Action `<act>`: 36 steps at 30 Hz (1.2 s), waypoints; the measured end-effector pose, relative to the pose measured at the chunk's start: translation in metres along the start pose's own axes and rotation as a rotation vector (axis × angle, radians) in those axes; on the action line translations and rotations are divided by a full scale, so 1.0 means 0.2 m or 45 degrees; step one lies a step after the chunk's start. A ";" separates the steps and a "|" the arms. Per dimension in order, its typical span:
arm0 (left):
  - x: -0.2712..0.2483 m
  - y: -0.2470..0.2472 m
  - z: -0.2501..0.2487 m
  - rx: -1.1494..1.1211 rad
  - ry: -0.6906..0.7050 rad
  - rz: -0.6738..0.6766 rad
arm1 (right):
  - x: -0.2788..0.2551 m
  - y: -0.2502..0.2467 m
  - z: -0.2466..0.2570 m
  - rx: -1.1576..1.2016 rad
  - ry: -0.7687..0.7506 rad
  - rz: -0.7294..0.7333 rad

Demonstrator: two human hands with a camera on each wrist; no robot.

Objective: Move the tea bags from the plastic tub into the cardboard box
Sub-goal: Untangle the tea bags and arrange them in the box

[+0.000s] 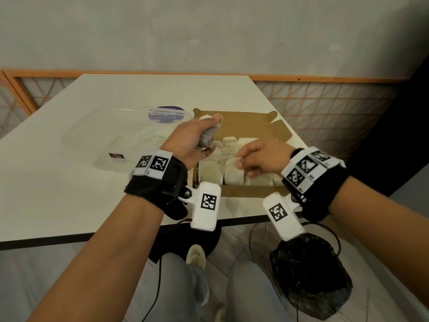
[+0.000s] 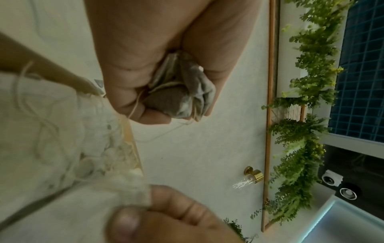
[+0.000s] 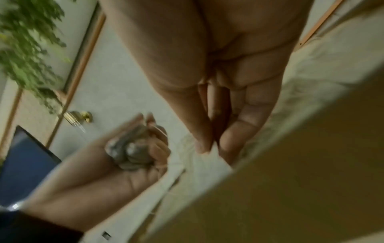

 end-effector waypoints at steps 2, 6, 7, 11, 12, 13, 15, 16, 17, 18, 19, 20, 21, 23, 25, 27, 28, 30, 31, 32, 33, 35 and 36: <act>0.00 0.00 0.01 -0.056 -0.035 -0.004 | 0.02 0.01 -0.04 -0.038 0.005 -0.047; -0.02 0.01 0.06 -0.200 -0.170 -0.041 | 0.05 -0.02 0.00 -0.166 -0.115 -0.149; -0.03 0.01 0.08 -0.249 -0.212 -0.031 | 0.04 -0.05 0.04 -0.194 -0.192 -0.232; -0.02 0.06 0.11 -0.387 -0.258 0.068 | -0.06 -0.06 0.19 -0.050 -0.436 -0.421; -0.02 0.07 0.12 -0.393 -0.242 0.085 | -0.07 -0.03 0.19 -0.047 -0.436 -0.407; -0.02 0.08 0.13 -0.383 -0.227 0.100 | -0.07 0.00 0.18 -0.060 -0.412 -0.391; -0.02 0.10 0.15 -0.295 -0.203 0.110 | -0.03 0.04 0.12 0.019 -0.311 -0.372; -0.02 0.10 0.17 -0.248 -0.188 0.108 | -0.01 0.06 0.09 0.160 -0.238 -0.360; -0.01 0.10 0.19 -0.221 -0.170 0.107 | 0.01 0.07 0.05 0.339 -0.158 -0.339; -0.01 0.10 0.20 -0.209 -0.150 0.106 | 0.02 0.07 0.02 0.498 -0.096 -0.324; -0.01 0.10 0.20 -0.198 -0.128 0.105 | 0.03 0.08 0.00 0.600 -0.057 -0.314; -0.01 0.10 0.20 -0.179 -0.104 0.105 | 0.03 0.07 -0.02 0.648 -0.048 -0.305; -0.02 0.10 0.20 -0.155 -0.079 0.109 | 0.03 0.07 -0.04 0.676 -0.065 -0.299; -0.02 0.11 0.19 -0.140 -0.040 0.128 | 0.02 0.06 -0.05 0.730 -0.111 -0.311; -0.03 0.11 0.19 -0.163 -0.026 0.126 | 0.00 0.03 -0.05 0.752 -0.137 -0.356; -0.02 0.09 0.19 -0.214 -0.024 0.082 | -0.01 -0.03 -0.03 0.650 -0.168 -0.401; -0.01 0.08 0.19 -0.252 -0.025 0.048 | -0.01 -0.06 -0.01 0.587 -0.188 -0.415; 0.00 0.06 0.19 -0.341 -0.030 0.018 | -0.02 -0.11 0.02 0.487 -0.254 -0.408; 0.00 0.06 0.19 -0.378 -0.034 0.018 | -0.03 -0.12 0.03 0.432 -0.282 -0.378; 0.00 0.05 0.18 -0.413 -0.038 0.018 | -0.03 -0.12 0.04 0.371 -0.293 -0.327; 0.00 0.05 0.18 -0.450 -0.038 0.013 | -0.04 -0.10 0.04 0.305 -0.286 -0.255; 0.00 0.04 0.18 -0.516 -0.030 0.001 | -0.04 -0.03 0.01 0.187 -0.241 -0.108; 0.00 0.04 0.17 -0.544 -0.023 -0.004 | -0.03 0.00 0.00 0.127 -0.227 -0.075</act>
Point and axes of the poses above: each hand's wrist, its own x-axis towards the middle knuckle, its own y-axis out of the palm, z = x × y, the point moved 7 cm from there along x, towards the middle knuckle, and after that the axes turned 11 degrees about -z, right-handed, at the moved point
